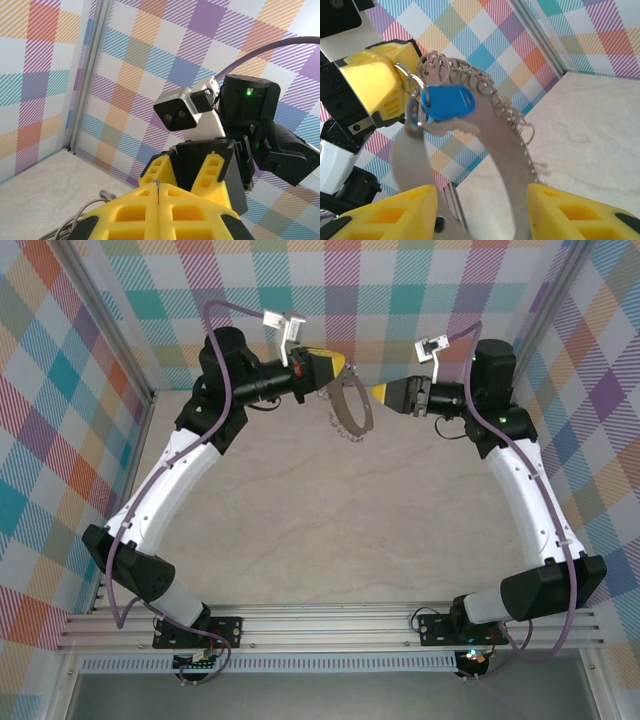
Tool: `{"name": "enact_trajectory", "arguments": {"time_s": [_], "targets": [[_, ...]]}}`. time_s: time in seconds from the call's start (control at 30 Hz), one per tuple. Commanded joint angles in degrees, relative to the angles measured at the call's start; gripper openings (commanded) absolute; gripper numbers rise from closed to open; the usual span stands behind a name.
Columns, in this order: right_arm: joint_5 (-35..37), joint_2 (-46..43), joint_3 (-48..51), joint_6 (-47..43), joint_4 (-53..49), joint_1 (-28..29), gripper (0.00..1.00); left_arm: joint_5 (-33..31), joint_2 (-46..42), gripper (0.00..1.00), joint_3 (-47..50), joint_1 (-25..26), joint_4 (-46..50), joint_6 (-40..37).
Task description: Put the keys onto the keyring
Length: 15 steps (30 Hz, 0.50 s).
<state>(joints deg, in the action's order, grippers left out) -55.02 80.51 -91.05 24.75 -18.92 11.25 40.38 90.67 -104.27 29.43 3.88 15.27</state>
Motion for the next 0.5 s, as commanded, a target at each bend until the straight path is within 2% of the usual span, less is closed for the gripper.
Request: {"name": "enact_trajectory", "arguments": {"time_s": [0.0, 0.47], "targets": [[-0.2, -1.7, -0.3, 2.2, 4.4, -0.3, 0.50, 1.6, -2.3, 0.00, 0.1, -0.3, -4.1, 0.7], [-4.5, 3.3, -4.9, 17.6, 23.1, 0.0, 0.51, 4.3, -2.0, 0.00, -0.2, -0.3, -6.2, 3.0]]}}
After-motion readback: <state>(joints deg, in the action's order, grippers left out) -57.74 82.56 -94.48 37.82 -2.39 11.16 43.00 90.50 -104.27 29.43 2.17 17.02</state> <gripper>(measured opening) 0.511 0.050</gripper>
